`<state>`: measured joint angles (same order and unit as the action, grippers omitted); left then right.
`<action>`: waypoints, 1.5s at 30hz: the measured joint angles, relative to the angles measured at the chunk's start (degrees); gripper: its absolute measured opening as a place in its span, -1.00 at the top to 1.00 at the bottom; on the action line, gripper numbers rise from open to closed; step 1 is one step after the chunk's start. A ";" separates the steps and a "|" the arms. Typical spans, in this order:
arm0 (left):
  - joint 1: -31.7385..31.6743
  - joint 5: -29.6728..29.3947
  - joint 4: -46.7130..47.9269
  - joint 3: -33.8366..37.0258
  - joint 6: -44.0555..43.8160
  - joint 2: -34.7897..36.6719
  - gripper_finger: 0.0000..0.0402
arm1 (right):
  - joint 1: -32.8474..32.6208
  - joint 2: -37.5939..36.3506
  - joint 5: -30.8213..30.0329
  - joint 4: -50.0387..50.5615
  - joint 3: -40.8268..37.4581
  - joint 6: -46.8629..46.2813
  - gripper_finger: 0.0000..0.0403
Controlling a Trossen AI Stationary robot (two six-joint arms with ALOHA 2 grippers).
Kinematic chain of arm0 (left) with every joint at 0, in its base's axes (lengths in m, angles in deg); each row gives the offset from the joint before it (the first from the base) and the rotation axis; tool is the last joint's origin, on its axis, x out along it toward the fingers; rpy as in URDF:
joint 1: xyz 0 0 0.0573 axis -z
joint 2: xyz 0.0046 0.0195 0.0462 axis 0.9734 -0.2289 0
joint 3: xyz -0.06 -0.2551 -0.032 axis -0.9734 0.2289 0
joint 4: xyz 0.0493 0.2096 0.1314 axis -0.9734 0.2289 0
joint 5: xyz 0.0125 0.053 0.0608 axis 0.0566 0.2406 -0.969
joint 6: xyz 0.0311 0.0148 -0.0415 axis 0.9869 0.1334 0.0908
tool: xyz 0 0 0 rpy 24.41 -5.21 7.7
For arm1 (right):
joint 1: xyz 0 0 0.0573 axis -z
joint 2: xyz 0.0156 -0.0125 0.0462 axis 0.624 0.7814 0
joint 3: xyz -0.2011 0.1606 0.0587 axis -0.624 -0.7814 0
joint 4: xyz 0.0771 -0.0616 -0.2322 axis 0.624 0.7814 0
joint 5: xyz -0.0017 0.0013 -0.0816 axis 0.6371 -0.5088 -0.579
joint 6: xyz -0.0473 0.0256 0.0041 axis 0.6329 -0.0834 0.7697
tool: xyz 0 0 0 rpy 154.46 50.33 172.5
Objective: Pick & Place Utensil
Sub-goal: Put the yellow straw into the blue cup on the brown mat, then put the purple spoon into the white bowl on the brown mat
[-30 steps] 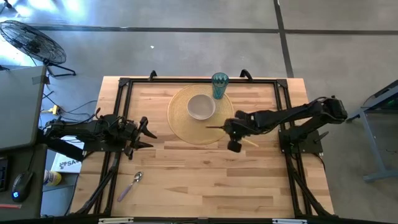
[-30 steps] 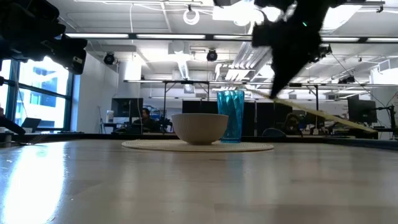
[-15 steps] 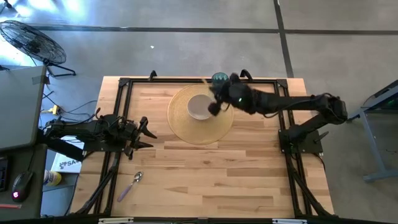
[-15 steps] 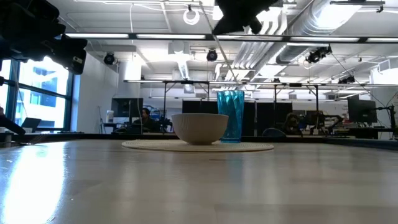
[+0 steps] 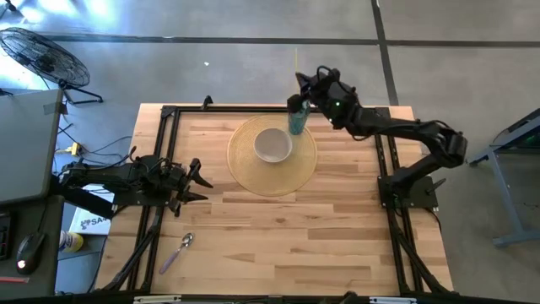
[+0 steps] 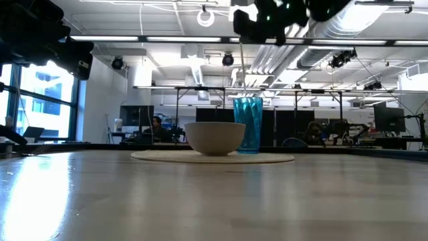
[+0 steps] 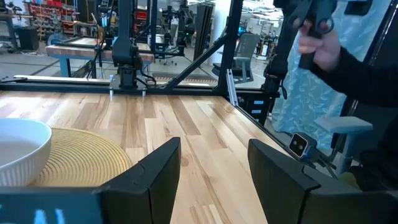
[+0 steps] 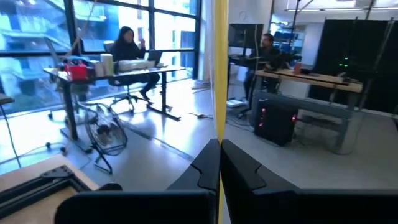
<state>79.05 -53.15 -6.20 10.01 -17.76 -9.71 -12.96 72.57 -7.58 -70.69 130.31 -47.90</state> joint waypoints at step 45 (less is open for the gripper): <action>-0.02 -0.04 -0.02 0.00 -0.02 -0.02 0.07 | -15.70 -0.12 3.10 16.16 -3.44 -4.04 0.45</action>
<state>79.03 -53.19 -6.22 10.01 -17.78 -9.72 -28.66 72.45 -4.48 -54.53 126.87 -51.93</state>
